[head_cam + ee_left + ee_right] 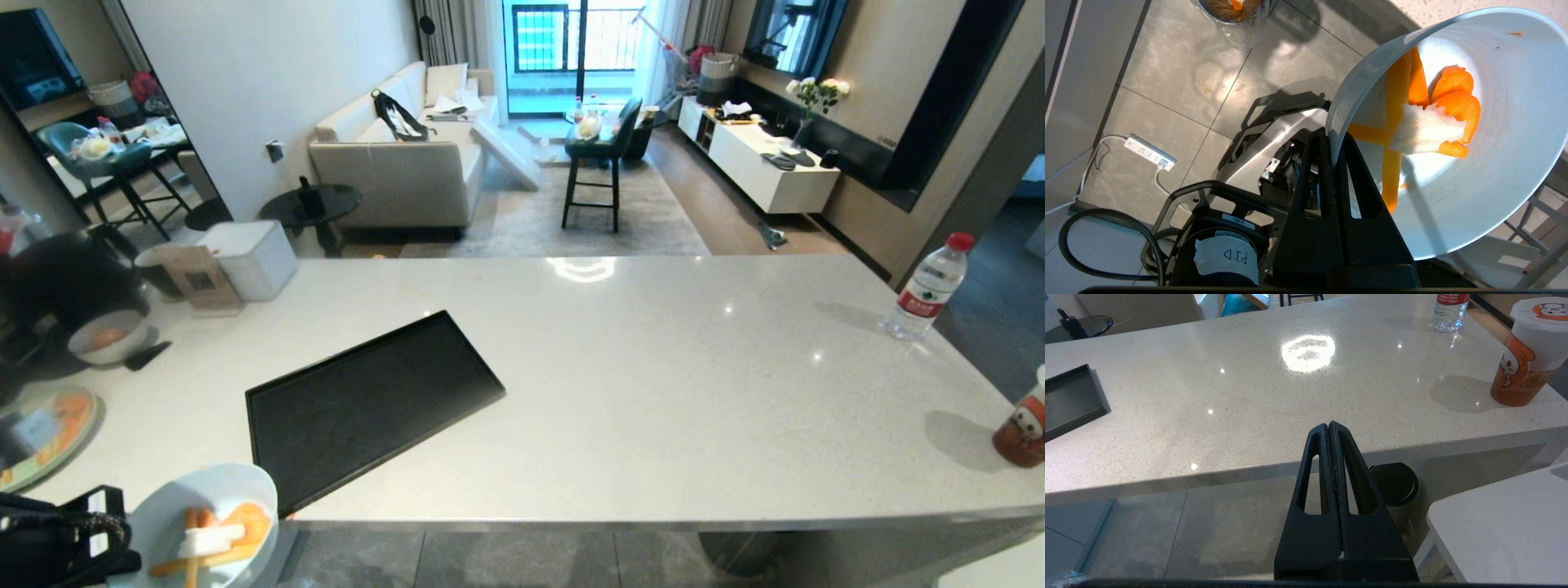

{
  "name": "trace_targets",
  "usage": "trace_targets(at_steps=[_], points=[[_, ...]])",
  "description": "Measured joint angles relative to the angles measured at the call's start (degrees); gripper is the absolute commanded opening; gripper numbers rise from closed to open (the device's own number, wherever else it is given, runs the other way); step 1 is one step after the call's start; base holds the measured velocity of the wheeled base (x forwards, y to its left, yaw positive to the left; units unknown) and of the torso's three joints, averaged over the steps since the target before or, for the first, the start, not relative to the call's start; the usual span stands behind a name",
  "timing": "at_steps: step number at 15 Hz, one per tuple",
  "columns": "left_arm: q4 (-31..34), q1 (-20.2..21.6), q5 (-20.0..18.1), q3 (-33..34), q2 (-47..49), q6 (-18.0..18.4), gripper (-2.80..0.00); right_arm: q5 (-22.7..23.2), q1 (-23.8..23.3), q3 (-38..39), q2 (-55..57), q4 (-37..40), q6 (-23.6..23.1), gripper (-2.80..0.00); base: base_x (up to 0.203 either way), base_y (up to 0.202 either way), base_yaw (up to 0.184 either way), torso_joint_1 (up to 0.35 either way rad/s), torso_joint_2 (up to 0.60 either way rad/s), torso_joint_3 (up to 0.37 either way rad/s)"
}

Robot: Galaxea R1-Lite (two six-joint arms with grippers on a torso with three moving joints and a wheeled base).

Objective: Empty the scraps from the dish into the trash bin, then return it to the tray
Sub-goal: Move the bowl over the trash can

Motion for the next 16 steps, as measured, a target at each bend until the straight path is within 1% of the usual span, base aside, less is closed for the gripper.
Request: trace_targets(at_steps=[4, 16], points=[[-0.06, 0.06, 0.16, 3.28, -2.58, -0.01, -2.80, 0.01, 0.00, 0.00, 0.00, 0.00, 0.02, -2.80, 0.000, 0.000, 0.000, 0.000, 0.00, 0.000], [-0.20, -0.07, -0.60, 5.11, -3.58, -0.14, -2.80, 0.01, 0.00, 0.00, 0.00, 0.00, -0.04, -2.80, 0.000, 0.000, 0.000, 0.000, 0.00, 0.000]])
